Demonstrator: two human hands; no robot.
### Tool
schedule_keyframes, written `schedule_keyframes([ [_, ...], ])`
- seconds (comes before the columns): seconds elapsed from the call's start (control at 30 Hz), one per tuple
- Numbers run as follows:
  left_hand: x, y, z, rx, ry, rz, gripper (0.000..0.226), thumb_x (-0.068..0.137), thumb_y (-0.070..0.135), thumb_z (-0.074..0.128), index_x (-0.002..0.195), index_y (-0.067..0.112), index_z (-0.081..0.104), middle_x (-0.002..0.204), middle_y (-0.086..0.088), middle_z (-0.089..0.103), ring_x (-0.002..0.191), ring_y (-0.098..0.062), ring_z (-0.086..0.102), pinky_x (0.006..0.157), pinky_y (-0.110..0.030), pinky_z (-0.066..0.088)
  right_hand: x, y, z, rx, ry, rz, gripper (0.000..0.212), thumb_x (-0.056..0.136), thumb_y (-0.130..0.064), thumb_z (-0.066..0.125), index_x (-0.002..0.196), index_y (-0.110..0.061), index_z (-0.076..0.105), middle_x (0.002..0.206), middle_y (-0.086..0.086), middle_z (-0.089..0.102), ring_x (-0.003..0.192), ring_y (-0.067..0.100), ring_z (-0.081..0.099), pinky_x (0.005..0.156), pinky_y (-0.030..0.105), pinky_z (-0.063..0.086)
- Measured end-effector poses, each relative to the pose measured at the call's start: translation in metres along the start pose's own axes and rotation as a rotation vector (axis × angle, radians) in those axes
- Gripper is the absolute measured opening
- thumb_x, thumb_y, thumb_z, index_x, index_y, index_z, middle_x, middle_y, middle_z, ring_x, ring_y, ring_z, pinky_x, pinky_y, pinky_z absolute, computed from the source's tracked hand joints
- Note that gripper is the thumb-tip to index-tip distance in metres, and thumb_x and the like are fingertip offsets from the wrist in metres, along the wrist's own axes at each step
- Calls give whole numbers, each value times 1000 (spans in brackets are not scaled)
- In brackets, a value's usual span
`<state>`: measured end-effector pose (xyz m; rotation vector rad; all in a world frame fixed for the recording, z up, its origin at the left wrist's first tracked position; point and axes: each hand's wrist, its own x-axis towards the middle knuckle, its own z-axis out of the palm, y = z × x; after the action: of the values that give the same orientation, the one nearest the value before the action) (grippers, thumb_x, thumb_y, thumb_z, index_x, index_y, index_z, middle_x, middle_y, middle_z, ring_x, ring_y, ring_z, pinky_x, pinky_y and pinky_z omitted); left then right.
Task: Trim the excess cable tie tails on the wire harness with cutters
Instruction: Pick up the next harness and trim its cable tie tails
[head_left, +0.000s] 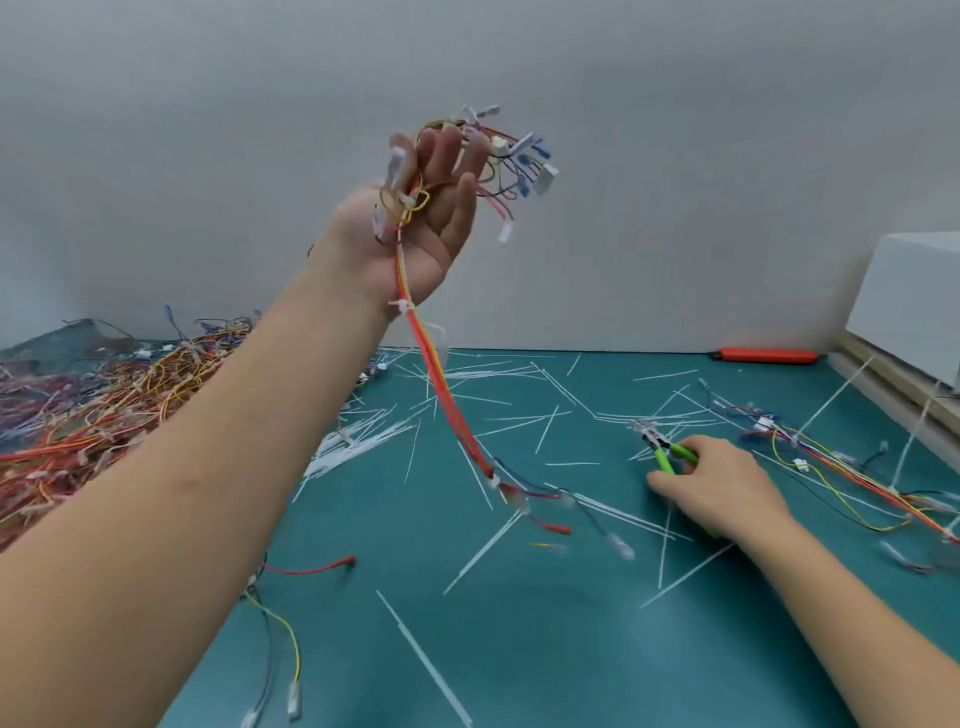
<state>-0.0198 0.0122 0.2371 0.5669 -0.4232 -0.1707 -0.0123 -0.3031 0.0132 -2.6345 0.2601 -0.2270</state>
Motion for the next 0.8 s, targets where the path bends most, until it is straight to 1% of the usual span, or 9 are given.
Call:
schedule_keyframes([
  [0.1, 3, -1, 2, -212, -74, 19, 30, 108, 21, 45, 101, -3, 62, 98, -23, 72, 81, -43, 75, 69, -44, 62, -1, 1, -1, 16, -2, -43, 31, 80, -53, 74, 88, -25, 63, 88, -1, 68, 86, 28, 64, 72, 36, 53],
  [0.17, 3, -13, -9, -220, -30, 32, 32, 109, 26, 44, 101, 2, 64, 97, -17, 73, 77, -36, 76, 66, -39, 62, -1, 0, -3, 14, -15, -74, 36, 82, -56, 75, 91, -23, 65, 88, 0, 69, 86, 29, 65, 76, 39, 56],
  [0.2, 2, -23, -20, -165, 29, 26, 36, 109, 33, 41, 99, 7, 65, 90, -12, 75, 74, -29, 77, 63, -35, 62, -2, -1, -4, 9, -20, -77, 34, 82, -53, 75, 92, -22, 65, 89, 0, 70, 87, 29, 66, 79, 40, 57],
  [0.3, -12, -63, -66, 178, 257, -65, 37, 107, 43, 39, 93, 19, 63, 73, 2, 73, 68, -13, 75, 55, -23, 59, -1, -2, -4, 10, -11, -48, 27, 77, -45, 74, 85, -21, 64, 85, -1, 69, 83, 28, 65, 78, 39, 56],
  [0.43, -29, -90, -119, 379, 410, -165, 32, 106, 43, 44, 99, 19, 63, 77, 3, 66, 64, -13, 71, 49, -18, 55, 0, -2, -2, -18, -17, -35, 26, 76, -45, 73, 85, -23, 64, 82, -3, 68, 80, 24, 64, 73, 36, 55],
  [0.5, -34, -93, -129, 465, 424, -165, 32, 106, 42, 45, 102, 16, 63, 81, -1, 66, 65, -16, 71, 52, -20, 55, 0, -2, -2, -29, -15, -35, 26, 77, -46, 73, 87, -23, 64, 84, -3, 68, 81, 24, 63, 71, 35, 53],
  [0.6, -40, -99, -134, 607, 406, -142, 31, 106, 40, 49, 102, 13, 65, 81, -4, 74, 70, -20, 76, 57, -28, 61, 1, -3, -2, -44, -15, -39, 28, 77, -47, 73, 87, -23, 65, 83, -3, 68, 79, 23, 63, 68, 34, 52],
  [0.7, -47, -104, -135, 614, 333, -143, 32, 106, 38, 46, 97, 14, 64, 85, -5, 77, 77, -23, 78, 63, -31, 63, 2, -2, -1, -47, -25, -31, 28, 76, -48, 73, 86, -23, 64, 80, -3, 68, 76, 21, 64, 69, 34, 54],
  [0.8, -54, -107, -132, 636, 244, -174, 33, 106, 40, 42, 98, 15, 62, 93, -5, 77, 88, -25, 78, 69, -32, 62, 2, -1, -1, -62, -20, -42, 28, 77, -49, 72, 85, -23, 63, 81, -3, 68, 75, 19, 62, 66, 33, 51],
])
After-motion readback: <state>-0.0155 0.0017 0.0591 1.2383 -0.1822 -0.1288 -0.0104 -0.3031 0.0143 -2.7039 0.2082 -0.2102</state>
